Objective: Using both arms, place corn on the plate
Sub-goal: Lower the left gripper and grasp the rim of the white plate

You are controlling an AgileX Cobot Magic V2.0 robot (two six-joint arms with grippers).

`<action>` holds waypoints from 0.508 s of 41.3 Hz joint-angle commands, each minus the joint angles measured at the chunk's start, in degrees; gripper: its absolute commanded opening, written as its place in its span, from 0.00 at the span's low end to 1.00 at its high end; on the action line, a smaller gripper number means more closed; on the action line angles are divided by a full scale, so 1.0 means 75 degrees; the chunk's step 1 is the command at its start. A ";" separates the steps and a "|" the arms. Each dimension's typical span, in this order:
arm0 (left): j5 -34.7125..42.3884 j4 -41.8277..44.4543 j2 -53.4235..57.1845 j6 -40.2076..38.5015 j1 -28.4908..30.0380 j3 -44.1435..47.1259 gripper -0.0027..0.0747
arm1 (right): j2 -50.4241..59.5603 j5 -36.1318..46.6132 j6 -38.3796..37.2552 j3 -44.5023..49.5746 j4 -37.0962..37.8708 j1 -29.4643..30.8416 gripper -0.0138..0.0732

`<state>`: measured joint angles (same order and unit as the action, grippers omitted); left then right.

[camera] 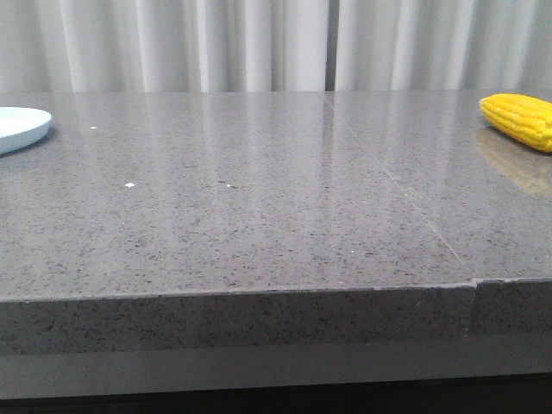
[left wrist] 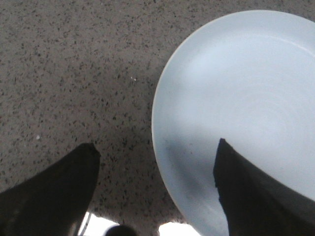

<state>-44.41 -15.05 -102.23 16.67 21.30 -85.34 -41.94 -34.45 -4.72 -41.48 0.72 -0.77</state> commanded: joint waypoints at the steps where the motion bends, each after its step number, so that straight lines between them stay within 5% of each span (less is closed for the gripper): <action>1: 0.0336 -0.0189 -0.0033 0.0064 -0.0051 -0.0578 0.66 | -0.0016 0.0563 0.0078 -0.0250 0.0059 0.0001 0.73; 16: 0.0325 -0.0174 -0.0924 0.0158 -0.0227 -0.1347 0.65 | -0.0016 0.0557 0.0078 -0.0250 0.0059 0.0001 0.73; 21: 0.0307 -0.0174 -0.1003 0.0158 -0.0255 -0.1364 0.57 | -0.0016 0.0557 0.0078 -0.0250 0.0059 0.0001 0.73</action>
<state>-44.13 -15.05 -112.41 17.74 19.73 -93.35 -41.94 -34.45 -4.72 -41.48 0.72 -0.77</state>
